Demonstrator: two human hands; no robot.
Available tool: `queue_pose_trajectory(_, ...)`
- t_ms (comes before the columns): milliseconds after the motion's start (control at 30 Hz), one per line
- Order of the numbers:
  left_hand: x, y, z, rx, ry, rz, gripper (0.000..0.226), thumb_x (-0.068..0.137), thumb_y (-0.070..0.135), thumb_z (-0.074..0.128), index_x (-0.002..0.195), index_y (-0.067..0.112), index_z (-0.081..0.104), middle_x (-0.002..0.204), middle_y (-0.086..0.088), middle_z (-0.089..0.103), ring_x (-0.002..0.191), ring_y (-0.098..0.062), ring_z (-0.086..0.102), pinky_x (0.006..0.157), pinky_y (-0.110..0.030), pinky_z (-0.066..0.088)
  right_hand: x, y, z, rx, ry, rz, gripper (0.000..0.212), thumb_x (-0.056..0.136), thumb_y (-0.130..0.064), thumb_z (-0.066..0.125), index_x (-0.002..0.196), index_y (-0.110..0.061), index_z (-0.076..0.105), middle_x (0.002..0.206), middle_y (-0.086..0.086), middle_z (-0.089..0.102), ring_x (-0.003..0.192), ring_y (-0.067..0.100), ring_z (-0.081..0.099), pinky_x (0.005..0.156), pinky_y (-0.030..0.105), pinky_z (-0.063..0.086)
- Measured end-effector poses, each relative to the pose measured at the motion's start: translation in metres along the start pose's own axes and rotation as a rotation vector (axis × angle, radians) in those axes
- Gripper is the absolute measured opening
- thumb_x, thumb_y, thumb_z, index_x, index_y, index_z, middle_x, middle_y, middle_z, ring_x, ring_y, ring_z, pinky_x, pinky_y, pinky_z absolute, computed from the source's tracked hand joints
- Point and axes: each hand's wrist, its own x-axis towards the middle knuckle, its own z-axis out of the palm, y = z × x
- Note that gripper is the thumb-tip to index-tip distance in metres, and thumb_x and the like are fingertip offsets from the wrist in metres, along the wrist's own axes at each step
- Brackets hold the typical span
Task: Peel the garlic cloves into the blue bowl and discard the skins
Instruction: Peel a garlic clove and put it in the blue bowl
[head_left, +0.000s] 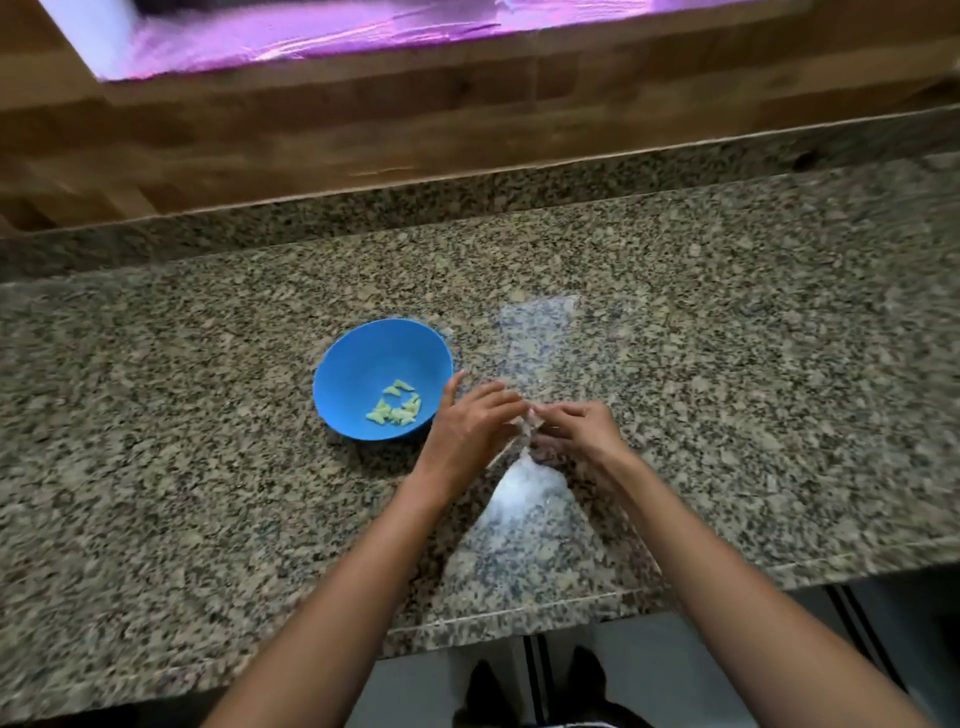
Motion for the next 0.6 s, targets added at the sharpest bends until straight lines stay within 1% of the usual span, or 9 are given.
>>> queue_pose_trajectory(33, 0.003, 0.001, 0.001, 0.011, 0.031, 0.016, 0.018, 0.082, 0.027, 0.066, 0.098, 0.022, 0.072, 0.099, 0.005, 0.072, 0.097, -0.018, 0.066, 0.101, -0.042, 0.03, -0.001, -0.004, -0.003, -0.011, -0.022, 0.004, 0.025, 0.084, -0.009, 0.064, 0.1, 0.01, 0.065, 0.091, 0.02, 0.064, 0.071, 0.021, 0.063, 0.06, 0.02, 0.056)
queue_pose_trajectory(100, 0.01, 0.005, -0.002, 0.007, 0.054, 0.008, 0.024, 0.086, 0.036, 0.053, 0.09, 0.022, 0.073, 0.09, 0.006, 0.071, 0.082, -0.018, 0.066, 0.087, -0.036, 0.033, -0.005, -0.01, -0.007, -0.003, -0.068, -0.007, 0.022, 0.085, -0.01, 0.063, 0.101, 0.006, 0.066, 0.095, 0.02, 0.065, 0.075, 0.019, 0.064, 0.067, 0.02, 0.056)
queue_pose_trajectory(133, 0.012, 0.008, -0.002, -0.006, 0.057, -0.002, 0.028, 0.087, 0.038, 0.051, 0.088, 0.02, 0.073, 0.087, 0.004, 0.07, 0.076, -0.019, 0.065, 0.081, -0.036, 0.036, -0.006, -0.012, -0.009, 0.018, -0.089, -0.017, 0.021, 0.085, -0.009, 0.063, 0.101, 0.005, 0.065, 0.096, 0.018, 0.065, 0.077, 0.019, 0.064, 0.071, 0.02, 0.055)
queue_pose_trajectory(233, 0.013, 0.019, 0.0, -0.07, 0.042, -0.049, 0.031, 0.09, 0.034, 0.049, 0.089, 0.013, 0.072, 0.084, -0.003, 0.069, 0.067, -0.023, 0.064, 0.06, -0.033, 0.05, -0.01, -0.011, -0.013, 0.09, -0.103, -0.04, 0.024, 0.082, -0.002, 0.065, 0.105, 0.007, 0.063, 0.097, 0.018, 0.067, 0.082, 0.021, 0.066, 0.077, 0.023, 0.055)
queue_pose_trajectory(300, 0.01, 0.026, 0.004, -0.099, 0.022, -0.095, 0.033, 0.091, 0.034, 0.048, 0.091, 0.012, 0.071, 0.082, -0.004, 0.07, 0.065, -0.022, 0.065, 0.051, -0.034, 0.053, -0.012, -0.008, -0.015, 0.053, -0.059, -0.072, 0.025, 0.08, -0.001, 0.066, 0.104, 0.006, 0.064, 0.097, 0.019, 0.069, 0.082, 0.024, 0.068, 0.076, 0.025, 0.057)
queue_pose_trajectory(367, 0.007, 0.032, 0.007, -0.116, 0.014, -0.117, 0.034, 0.09, 0.035, 0.048, 0.093, 0.011, 0.072, 0.081, -0.006, 0.07, 0.065, -0.021, 0.064, 0.051, -0.033, 0.053, -0.012, -0.003, -0.016, 0.002, -0.026, -0.093, 0.025, 0.08, -0.005, 0.067, 0.103, 0.004, 0.066, 0.093, 0.017, 0.07, 0.079, 0.021, 0.069, 0.073, 0.024, 0.057)
queue_pose_trajectory(433, 0.005, 0.038, 0.008, -0.165, 0.007, -0.151, 0.027, 0.088, 0.03, 0.056, 0.092, 0.01, 0.073, 0.08, -0.006, 0.07, 0.067, -0.021, 0.064, 0.055, -0.033, 0.053, -0.013, 0.0, -0.016, -0.016, -0.026, -0.094, 0.021, 0.081, -0.007, 0.068, 0.099, 0.003, 0.067, 0.088, 0.013, 0.07, 0.074, 0.017, 0.068, 0.069, 0.021, 0.057)
queue_pose_trajectory(533, 0.006, 0.049, 0.008, -0.258, 0.046, -0.292, 0.013, 0.082, 0.018, 0.071, 0.09, 0.009, 0.074, 0.078, -0.004, 0.07, 0.068, -0.017, 0.062, 0.061, -0.029, 0.051, -0.014, 0.002, -0.019, 0.015, -0.046, -0.084, 0.012, 0.081, -0.006, 0.067, 0.091, 0.0, 0.068, 0.087, 0.012, 0.07, 0.074, 0.017, 0.069, 0.07, 0.024, 0.057)
queue_pose_trajectory(600, 0.005, 0.053, 0.007, -0.336, 0.051, -0.39, 0.01, 0.081, 0.015, 0.072, 0.09, 0.009, 0.075, 0.078, -0.003, 0.072, 0.069, -0.014, 0.063, 0.062, -0.027, 0.052, -0.015, 0.003, -0.021, -0.001, -0.061, -0.091, 0.013, 0.081, -0.005, 0.067, 0.093, 0.002, 0.067, 0.086, 0.012, 0.07, 0.074, 0.019, 0.069, 0.071, 0.026, 0.058)
